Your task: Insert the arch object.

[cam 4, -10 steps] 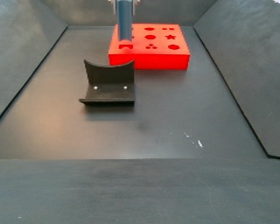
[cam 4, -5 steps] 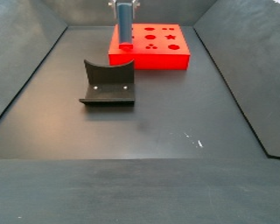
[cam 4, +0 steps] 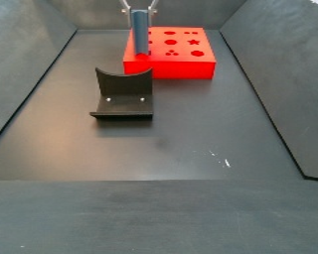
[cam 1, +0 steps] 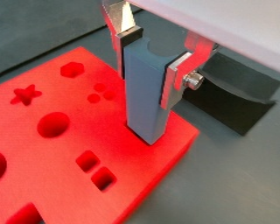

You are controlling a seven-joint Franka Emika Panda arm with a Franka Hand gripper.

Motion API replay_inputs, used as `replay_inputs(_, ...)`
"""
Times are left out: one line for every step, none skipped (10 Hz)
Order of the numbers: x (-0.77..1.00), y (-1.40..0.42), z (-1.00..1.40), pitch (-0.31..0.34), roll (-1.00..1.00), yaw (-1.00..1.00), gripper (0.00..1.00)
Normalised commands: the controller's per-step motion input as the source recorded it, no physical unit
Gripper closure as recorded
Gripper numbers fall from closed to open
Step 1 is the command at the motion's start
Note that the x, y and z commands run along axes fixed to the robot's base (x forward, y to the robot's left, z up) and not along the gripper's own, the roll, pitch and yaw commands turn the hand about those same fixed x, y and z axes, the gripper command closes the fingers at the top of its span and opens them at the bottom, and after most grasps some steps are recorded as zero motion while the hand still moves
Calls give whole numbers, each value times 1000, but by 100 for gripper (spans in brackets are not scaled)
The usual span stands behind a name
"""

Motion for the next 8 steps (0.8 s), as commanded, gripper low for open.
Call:
replay_inputs(-311, -14, 0, -10, 37, -40, 100)
replay_inputs(103, -103, -160, -41, 59, 83, 100)
replay_inputs(126, -17, -297, -54, 70, 97, 100)
replay_inputs(340, -37, -366, -66, 87, 71, 100)
replay_inputs(369, -37, -389, -74, 113, 26, 100)
replay_inputs(237, -29, -391, -77, 107, 3, 100)
replay_inputs(0, -26, -363, -64, 124, 0, 100)
replay_inputs(-9, -34, -466, -84, 164, 0, 100)
